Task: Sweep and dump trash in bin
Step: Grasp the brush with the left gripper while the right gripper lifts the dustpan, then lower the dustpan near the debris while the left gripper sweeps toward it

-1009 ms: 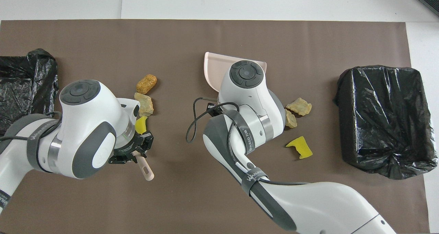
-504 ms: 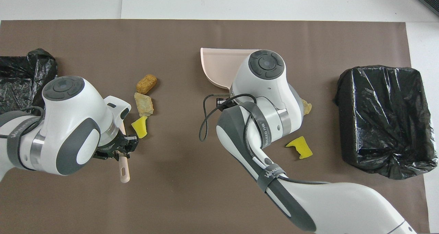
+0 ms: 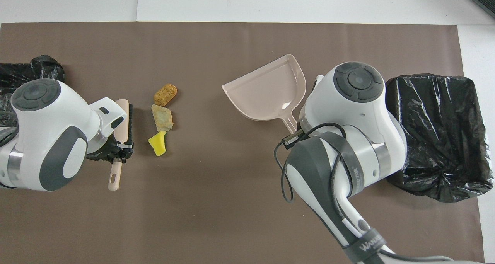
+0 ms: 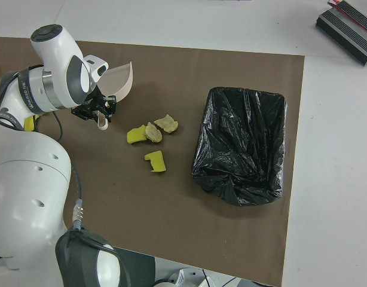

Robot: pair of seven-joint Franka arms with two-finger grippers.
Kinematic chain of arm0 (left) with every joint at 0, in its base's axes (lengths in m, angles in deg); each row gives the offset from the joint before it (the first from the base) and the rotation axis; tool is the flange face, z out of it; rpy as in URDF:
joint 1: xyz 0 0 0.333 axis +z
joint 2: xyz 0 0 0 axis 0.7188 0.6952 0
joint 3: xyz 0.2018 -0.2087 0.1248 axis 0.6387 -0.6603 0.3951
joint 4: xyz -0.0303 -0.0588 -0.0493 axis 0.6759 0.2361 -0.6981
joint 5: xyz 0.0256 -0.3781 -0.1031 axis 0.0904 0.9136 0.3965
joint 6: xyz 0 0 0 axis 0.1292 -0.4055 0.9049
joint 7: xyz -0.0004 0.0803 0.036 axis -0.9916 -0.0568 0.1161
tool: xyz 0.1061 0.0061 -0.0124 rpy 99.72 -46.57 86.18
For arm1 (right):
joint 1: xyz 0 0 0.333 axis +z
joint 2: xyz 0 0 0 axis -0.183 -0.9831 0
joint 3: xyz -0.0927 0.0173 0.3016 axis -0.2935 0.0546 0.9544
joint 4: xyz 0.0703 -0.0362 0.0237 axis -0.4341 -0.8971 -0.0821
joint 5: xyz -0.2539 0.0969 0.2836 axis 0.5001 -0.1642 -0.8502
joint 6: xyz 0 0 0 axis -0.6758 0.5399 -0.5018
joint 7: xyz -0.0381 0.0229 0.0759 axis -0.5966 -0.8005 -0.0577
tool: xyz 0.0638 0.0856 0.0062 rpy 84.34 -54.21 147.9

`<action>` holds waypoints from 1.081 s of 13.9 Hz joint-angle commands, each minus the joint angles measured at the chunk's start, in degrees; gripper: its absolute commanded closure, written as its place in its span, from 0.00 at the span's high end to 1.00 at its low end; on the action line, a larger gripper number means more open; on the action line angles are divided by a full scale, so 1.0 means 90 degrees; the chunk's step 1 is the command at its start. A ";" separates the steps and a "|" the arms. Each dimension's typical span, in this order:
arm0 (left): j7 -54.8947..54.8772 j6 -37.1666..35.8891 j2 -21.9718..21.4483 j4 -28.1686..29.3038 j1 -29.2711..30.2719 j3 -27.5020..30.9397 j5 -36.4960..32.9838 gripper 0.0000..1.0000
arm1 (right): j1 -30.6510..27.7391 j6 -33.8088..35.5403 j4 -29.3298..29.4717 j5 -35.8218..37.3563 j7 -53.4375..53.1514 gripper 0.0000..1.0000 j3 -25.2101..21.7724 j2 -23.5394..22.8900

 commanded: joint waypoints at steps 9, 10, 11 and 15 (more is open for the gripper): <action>-0.1353 0.1609 0.1112 -0.0567 0.0303 -0.0099 -0.0260 0.00 | 0.0666 -0.0206 -0.2109 0.0459 0.2177 0.00 0.0071 0.1455; -0.1780 0.1784 0.1132 -0.0558 0.0303 -0.0099 -0.0231 0.00 | 0.0656 -0.0236 -0.2197 0.0488 0.2177 0.00 0.0071 0.1426; -0.2113 0.1815 0.1132 -0.0558 0.0303 -0.0099 -0.0211 0.00 | 0.0676 -0.0342 -0.2323 0.0547 0.2206 0.00 0.0071 0.1445; -0.2332 0.1894 0.1122 -0.0499 0.0235 -0.0138 -0.0123 0.00 | 0.0676 -0.1230 -0.2519 0.0654 0.2724 0.00 0.0071 0.1192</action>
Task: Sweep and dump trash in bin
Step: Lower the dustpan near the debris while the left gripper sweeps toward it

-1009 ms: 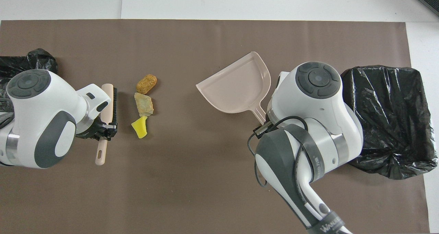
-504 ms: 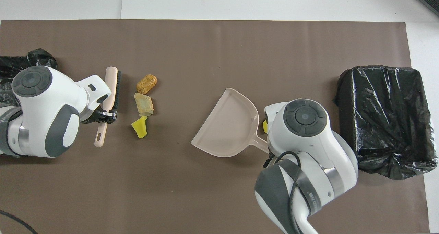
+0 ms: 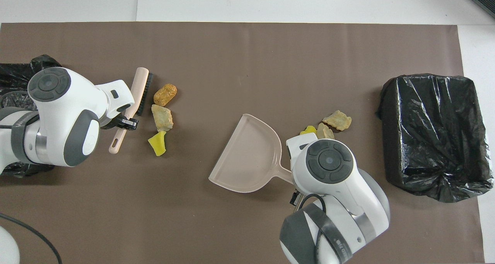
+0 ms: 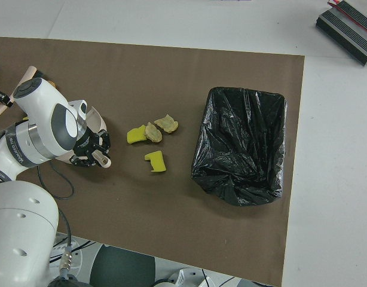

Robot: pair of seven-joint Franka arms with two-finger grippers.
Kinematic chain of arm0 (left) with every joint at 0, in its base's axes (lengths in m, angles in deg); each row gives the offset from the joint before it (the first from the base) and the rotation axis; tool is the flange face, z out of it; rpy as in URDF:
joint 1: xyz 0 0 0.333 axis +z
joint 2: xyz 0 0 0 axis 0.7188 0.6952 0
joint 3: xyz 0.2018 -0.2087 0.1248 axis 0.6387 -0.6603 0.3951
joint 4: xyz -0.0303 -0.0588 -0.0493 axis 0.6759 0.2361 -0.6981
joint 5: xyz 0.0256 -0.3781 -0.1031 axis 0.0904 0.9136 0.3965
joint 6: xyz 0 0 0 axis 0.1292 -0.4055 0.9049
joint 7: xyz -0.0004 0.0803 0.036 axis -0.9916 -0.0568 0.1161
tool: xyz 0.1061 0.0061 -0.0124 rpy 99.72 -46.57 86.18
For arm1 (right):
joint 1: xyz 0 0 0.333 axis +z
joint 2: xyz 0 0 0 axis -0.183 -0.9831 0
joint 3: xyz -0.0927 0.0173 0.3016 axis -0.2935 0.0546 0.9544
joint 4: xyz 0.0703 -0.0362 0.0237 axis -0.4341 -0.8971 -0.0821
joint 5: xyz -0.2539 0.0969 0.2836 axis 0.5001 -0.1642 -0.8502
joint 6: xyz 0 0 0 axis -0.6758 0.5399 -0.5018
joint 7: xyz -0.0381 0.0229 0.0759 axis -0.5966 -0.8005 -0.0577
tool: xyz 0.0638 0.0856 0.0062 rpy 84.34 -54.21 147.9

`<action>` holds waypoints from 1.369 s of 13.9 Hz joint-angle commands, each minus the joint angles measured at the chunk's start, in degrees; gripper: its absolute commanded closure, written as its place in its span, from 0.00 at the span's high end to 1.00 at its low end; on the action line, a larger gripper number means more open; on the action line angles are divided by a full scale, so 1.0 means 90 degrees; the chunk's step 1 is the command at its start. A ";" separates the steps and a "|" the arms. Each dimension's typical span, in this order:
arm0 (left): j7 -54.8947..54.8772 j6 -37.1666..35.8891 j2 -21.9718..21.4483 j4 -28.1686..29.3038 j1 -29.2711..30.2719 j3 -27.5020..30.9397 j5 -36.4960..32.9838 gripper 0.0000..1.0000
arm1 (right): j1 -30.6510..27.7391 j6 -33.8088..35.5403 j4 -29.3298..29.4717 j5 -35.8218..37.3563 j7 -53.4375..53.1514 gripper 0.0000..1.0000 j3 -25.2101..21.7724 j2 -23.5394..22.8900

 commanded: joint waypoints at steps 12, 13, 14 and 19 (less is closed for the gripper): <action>-0.0895 -0.0409 -0.0766 0.1040 -0.1725 -0.0053 0.0723 0.00 | 0.0321 -0.0744 -0.0370 0.0187 -0.0449 0.00 0.0010 -0.0221; -0.0847 -0.0536 -0.0825 0.1059 -0.1960 -0.0053 0.0801 0.00 | 0.0321 -0.0744 -0.0370 0.0187 -0.0449 0.00 0.0000 -0.0221; -0.0653 -0.0663 -0.0874 0.1079 -0.2204 -0.0053 0.0889 0.00 | 0.0321 -0.0734 -0.0370 0.0187 -0.0458 0.00 0.0000 -0.0221; 0.0276 -0.1434 -0.1331 0.0923 -0.2754 -0.0053 0.1153 0.00 | 0.0321 -0.0734 -0.0370 0.0187 -0.0468 0.00 0.0000 -0.0221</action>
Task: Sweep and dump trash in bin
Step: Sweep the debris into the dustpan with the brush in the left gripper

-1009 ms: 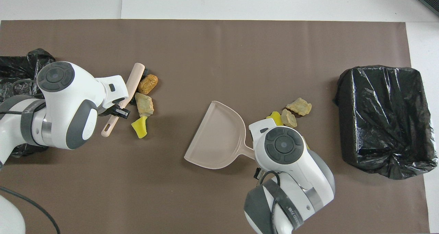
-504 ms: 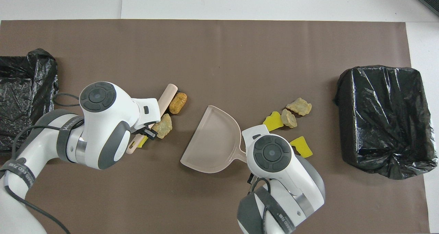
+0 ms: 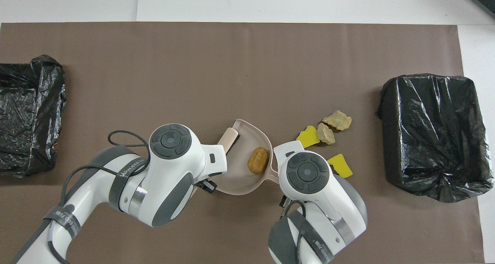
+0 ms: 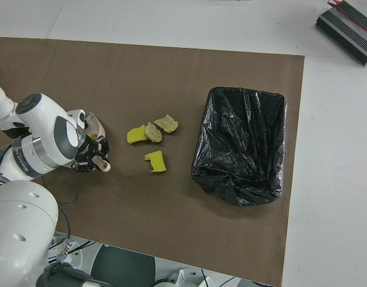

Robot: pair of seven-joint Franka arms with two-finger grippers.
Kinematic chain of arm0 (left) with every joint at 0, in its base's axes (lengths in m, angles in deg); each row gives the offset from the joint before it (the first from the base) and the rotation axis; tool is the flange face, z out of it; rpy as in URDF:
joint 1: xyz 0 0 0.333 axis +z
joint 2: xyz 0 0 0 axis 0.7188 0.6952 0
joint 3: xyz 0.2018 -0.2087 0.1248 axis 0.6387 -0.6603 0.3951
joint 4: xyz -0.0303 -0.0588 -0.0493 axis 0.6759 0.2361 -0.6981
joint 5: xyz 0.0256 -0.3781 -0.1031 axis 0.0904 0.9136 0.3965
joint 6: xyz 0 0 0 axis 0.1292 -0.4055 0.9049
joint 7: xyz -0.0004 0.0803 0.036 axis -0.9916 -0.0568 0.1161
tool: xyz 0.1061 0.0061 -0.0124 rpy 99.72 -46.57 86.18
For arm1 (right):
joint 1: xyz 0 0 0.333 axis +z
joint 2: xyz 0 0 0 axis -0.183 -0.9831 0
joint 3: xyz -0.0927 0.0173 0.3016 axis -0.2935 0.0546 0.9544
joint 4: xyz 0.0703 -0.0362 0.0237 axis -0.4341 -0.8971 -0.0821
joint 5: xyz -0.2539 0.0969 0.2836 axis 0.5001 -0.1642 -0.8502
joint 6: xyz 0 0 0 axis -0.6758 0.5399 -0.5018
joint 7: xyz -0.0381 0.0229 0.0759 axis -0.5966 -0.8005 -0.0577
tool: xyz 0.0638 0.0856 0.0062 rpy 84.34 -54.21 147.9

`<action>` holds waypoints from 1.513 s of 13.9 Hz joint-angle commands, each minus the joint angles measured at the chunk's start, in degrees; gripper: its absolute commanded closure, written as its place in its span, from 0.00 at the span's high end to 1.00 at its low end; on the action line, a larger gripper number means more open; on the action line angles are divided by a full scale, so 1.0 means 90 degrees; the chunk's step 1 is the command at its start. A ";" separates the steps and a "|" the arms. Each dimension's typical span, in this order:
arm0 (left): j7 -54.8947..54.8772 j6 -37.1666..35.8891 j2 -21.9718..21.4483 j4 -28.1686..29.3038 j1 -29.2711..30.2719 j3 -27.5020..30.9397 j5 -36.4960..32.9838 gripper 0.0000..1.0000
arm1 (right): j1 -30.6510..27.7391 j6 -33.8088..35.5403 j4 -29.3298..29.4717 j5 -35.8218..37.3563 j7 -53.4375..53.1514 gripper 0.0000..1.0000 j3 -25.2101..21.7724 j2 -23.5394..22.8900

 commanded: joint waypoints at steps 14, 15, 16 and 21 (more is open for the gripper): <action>0.4500 -0.1347 -0.2294 0.1753 0.1603 0.0164 -0.0684 0.00 | -0.0077 -0.0267 -0.0061 0.0657 0.0688 0.00 0.0002 0.0001; 0.4852 -0.0958 -0.2225 0.1967 0.1516 0.0154 -0.0684 0.00 | -0.0077 -0.0267 -0.0061 0.0657 0.0688 0.00 0.0002 0.0001; 0.4914 -0.0577 -0.2196 0.2133 0.1457 0.0144 -0.0684 0.00 | -0.0077 -0.0267 -0.0061 0.0657 0.0688 0.00 0.0002 0.0001; 0.4709 0.0498 -0.1562 0.2184 0.0200 0.0125 -0.0577 0.00 | -0.0086 -0.0238 -0.0070 0.0657 0.0678 0.00 0.0002 0.0001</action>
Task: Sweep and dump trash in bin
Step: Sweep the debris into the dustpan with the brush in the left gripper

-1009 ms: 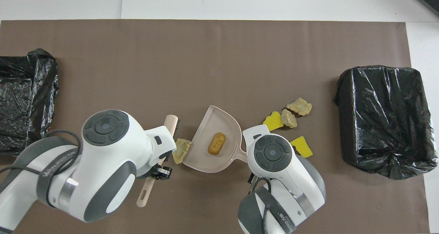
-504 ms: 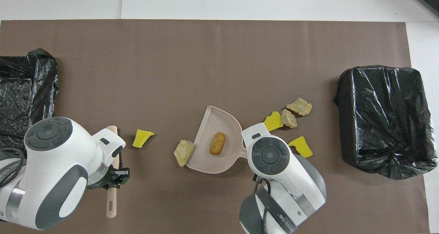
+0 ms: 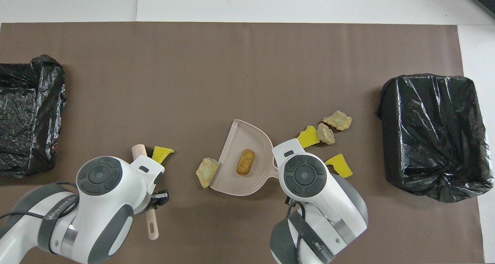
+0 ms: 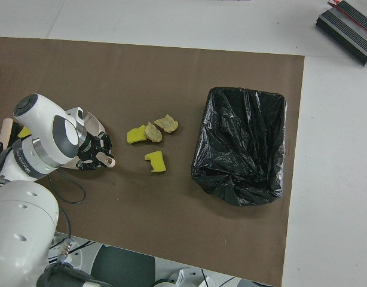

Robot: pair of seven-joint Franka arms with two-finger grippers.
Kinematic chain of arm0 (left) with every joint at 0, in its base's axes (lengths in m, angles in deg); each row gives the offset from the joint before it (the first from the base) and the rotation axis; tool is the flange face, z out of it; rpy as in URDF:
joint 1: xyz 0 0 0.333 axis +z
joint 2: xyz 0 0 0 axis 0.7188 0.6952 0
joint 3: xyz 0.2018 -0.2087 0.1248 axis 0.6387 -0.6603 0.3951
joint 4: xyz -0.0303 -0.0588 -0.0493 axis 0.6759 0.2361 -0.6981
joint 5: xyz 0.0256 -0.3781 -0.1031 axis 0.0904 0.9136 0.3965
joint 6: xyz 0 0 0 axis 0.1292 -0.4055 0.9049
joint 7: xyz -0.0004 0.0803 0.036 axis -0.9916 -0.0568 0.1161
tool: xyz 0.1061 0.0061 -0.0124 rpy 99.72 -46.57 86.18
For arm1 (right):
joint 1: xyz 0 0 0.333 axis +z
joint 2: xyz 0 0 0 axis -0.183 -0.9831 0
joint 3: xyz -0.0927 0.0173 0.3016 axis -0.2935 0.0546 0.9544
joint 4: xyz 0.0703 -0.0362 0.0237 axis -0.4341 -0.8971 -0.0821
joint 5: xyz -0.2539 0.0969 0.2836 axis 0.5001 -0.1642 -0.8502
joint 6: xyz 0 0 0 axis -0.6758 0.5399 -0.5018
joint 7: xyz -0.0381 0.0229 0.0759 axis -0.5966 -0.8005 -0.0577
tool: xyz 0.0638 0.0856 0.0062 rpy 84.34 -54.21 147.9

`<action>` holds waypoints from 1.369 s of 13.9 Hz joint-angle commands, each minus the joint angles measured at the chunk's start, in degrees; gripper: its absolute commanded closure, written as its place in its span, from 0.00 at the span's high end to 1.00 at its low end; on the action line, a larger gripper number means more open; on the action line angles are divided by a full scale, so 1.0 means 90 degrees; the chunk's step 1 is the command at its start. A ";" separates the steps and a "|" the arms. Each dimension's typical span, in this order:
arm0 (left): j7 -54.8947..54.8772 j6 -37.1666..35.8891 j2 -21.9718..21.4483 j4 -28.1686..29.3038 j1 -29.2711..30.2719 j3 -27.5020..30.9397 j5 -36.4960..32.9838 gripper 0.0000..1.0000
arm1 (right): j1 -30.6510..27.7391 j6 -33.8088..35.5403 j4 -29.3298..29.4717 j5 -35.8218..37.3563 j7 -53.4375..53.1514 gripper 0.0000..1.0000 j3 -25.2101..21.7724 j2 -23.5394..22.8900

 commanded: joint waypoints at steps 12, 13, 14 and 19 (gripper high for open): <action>-0.0536 0.1105 0.0979 -0.0982 -0.2175 0.0020 0.1769 0.00 | -0.0193 -0.0157 -0.0217 0.0110 0.0140 0.00 0.0027 0.0040; -0.0536 0.1104 0.0979 -0.0993 -0.2252 0.0020 0.1934 0.00 | -0.0193 -0.0166 -0.0217 0.0110 0.0140 0.00 0.0017 0.0040; -0.0526 0.1104 0.0969 -0.1002 -0.2398 0.0020 0.1994 0.00 | -0.0193 -0.0157 -0.0217 0.0110 0.0140 0.00 0.0027 0.0040; -0.0293 -0.0328 0.0649 -0.1129 -0.2332 0.0108 0.1917 0.00 | -0.0193 -0.0040 -0.0129 0.0101 0.0072 0.00 0.0027 0.0030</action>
